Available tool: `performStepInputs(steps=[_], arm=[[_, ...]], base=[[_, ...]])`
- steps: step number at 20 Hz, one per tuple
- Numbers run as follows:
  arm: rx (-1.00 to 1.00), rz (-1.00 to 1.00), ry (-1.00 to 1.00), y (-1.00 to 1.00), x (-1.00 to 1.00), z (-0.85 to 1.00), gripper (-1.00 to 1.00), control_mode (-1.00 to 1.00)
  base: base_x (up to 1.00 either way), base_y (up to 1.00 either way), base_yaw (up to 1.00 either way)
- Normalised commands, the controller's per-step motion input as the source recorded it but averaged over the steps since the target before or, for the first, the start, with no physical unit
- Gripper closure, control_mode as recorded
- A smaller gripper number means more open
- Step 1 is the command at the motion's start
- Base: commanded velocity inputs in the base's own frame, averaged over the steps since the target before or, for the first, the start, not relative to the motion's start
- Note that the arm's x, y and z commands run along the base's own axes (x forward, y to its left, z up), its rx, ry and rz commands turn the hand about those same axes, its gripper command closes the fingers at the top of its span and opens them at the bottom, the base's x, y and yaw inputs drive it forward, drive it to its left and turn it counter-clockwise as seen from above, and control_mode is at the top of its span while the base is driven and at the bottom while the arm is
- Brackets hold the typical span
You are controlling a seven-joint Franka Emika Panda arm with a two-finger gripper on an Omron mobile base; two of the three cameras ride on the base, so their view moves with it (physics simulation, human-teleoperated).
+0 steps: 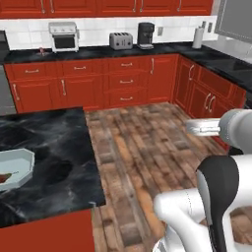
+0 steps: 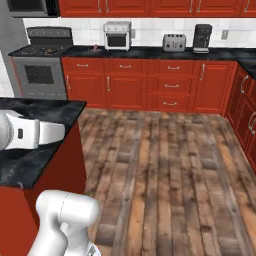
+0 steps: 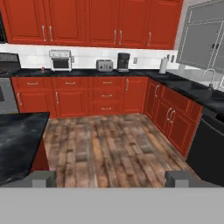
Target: Place the cold items (broccoli and pear) from the fridge in one tupperware on the dining counter. Place the warm items (hot dog and kebab skewer) in the stove area in another tupperware.
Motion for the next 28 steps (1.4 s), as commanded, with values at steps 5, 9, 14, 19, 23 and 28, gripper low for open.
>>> performStepInputs(steps=[5,9,14,19,23,28], arm=[[0.0,0.0,0.0,0.0,0.0,0.0,-1.0,1.0],[0.0,0.0,0.0,0.0,0.0,0.0,-1.0,1.0],[0.0,0.0,0.0,0.0,0.0,0.0,-1.0,1.0],[0.0,0.0,0.0,0.0,0.0,0.0,-1.0,1.0],[0.0,0.0,0.0,0.0,0.0,0.0,-1.0,1.0],[0.0,0.0,0.0,0.0,0.0,0.0,-1.0,1.0]], base=[[0.87,-1.0,0.08],[1.0,-0.81,0.23],[1.0,-0.63,0.31],[1.0,-0.5,0.32],[1.0,-0.37,0.28],[1.0,-0.18,0.23]])
